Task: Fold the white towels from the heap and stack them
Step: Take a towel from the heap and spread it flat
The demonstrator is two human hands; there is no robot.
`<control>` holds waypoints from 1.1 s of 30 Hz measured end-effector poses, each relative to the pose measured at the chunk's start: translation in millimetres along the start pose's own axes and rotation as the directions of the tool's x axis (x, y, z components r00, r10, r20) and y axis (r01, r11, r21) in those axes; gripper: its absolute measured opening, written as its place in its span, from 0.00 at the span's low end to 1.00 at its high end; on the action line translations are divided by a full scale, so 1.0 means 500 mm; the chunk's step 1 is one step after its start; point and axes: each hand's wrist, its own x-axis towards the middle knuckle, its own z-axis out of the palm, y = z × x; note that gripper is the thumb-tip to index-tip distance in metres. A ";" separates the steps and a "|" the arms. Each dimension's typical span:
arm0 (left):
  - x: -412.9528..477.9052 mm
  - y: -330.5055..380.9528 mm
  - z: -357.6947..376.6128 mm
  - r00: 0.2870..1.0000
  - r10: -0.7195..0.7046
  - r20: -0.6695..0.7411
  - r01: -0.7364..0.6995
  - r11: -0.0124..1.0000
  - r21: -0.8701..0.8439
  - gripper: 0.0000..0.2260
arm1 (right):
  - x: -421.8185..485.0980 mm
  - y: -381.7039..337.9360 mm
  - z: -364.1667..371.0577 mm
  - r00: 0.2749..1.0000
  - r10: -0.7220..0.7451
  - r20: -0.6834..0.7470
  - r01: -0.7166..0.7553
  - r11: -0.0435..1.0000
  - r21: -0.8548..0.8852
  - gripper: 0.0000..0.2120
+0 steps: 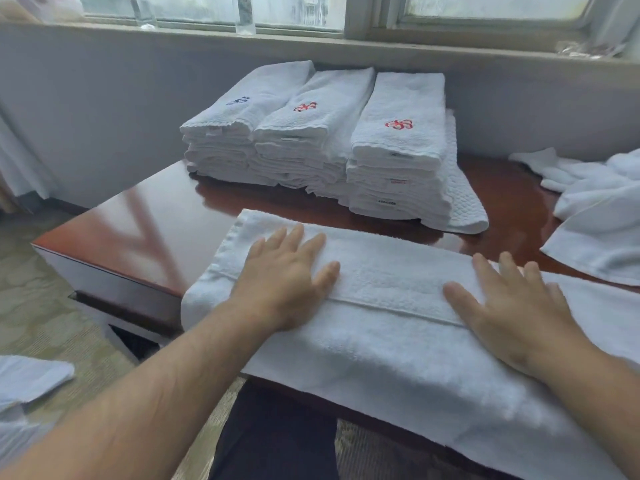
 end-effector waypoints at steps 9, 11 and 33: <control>0.083 -0.018 -0.016 0.999 -0.009 0.045 0.007 0.999 0.047 0.28 | 0.089 -0.027 0.004 0.995 -0.005 -0.097 0.011 0.998 0.064 0.44; 0.084 -0.001 -0.022 0.998 -0.050 0.044 0.048 0.998 0.039 0.26 | 0.090 -0.030 -0.001 0.994 -0.026 -0.102 0.036 0.995 0.095 0.39; 0.084 0.494 0.088 0.775 0.585 -0.240 -0.626 0.764 -0.157 0.14 | -0.039 0.486 -0.023 0.649 0.722 -0.238 -0.622 0.684 0.381 0.29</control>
